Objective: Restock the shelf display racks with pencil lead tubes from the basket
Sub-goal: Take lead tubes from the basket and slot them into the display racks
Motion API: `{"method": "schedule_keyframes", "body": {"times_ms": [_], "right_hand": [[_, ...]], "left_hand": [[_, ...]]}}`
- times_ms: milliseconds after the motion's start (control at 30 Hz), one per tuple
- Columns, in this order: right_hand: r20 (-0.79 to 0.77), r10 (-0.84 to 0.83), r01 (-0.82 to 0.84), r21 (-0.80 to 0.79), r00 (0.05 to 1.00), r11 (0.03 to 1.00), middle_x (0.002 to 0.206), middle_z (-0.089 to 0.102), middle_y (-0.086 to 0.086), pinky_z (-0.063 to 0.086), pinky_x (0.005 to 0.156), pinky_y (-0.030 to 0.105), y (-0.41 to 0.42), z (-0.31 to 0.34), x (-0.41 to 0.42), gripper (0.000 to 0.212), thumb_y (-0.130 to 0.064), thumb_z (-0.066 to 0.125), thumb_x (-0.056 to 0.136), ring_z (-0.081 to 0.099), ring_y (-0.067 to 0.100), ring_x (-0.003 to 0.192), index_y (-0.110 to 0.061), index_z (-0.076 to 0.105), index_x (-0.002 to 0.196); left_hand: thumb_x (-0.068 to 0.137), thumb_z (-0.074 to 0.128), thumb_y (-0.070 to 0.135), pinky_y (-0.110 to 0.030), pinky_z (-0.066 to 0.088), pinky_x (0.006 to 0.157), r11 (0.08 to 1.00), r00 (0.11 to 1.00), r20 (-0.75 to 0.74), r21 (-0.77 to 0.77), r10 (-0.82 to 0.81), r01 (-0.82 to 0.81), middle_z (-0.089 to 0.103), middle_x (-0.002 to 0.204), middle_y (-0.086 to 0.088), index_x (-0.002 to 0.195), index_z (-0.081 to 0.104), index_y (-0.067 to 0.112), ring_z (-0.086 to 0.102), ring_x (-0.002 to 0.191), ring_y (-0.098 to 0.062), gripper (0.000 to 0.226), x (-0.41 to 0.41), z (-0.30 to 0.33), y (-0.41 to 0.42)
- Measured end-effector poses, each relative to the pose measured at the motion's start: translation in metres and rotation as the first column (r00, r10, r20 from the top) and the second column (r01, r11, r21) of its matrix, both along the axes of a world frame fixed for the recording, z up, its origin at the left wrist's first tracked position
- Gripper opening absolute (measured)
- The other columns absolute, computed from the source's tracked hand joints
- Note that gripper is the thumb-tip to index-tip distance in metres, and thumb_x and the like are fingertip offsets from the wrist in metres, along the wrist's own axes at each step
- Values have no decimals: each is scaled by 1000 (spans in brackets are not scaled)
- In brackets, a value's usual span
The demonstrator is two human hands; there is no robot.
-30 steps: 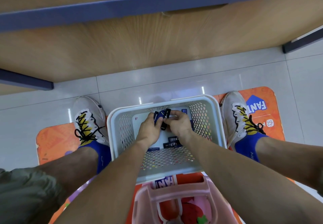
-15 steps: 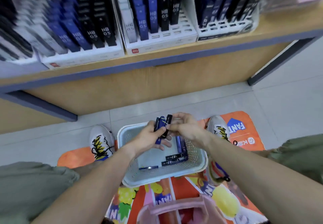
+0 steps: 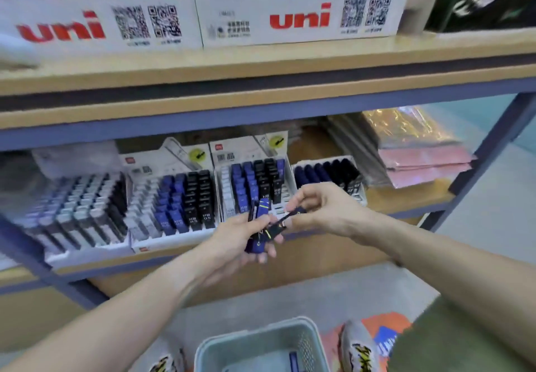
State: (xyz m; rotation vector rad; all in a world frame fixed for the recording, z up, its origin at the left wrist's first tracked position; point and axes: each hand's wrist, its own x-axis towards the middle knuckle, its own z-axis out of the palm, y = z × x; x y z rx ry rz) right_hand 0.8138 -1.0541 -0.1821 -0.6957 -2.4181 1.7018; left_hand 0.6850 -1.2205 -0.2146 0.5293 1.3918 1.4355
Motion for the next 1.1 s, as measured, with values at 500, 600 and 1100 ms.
{"method": "schedule_keyframes", "body": {"times_ms": [500, 600, 1100], "right_hand": [[-106, 40, -50, -92, 994, 994, 86, 65, 15, 53, 65, 24, 52, -7, 4, 53, -7, 82, 84, 65, 18, 70, -27, 64, 129], [-133, -57, 47, -76, 989, 996, 99, 70, 22, 55, 65, 24, 60, -9, 9, 52, -6, 81, 84, 67, 20, 69, -23, 64, 131], [-223, -275, 267, -67, 935, 961, 92, 77, 12, 59, 71, 34, 100, -15, 35, 33, -12, 81, 86, 70, 31, 79, -15, 68, 115]], "left_hand": [[105, 53, 18, -30, 43, 53, 993, 984, 138, -1, 113, -114, 66, 78, -11, 118, 62, 1, 58, 60, -24, 23, 1, -2, 77], [104, 55, 17, -29, 42, 51, 995, 982, 160, -11, 99, -99, 62, 73, -9, 106, 63, 3, 55, 57, -22, 16, 9, -3, 93], [104, 55, 17, -27, 26, 49, 996, 971, 238, 72, 34, -53, 52, 71, -6, 111, 60, 7, 41, 53, -17, 14, 29, -4, 142]]}}
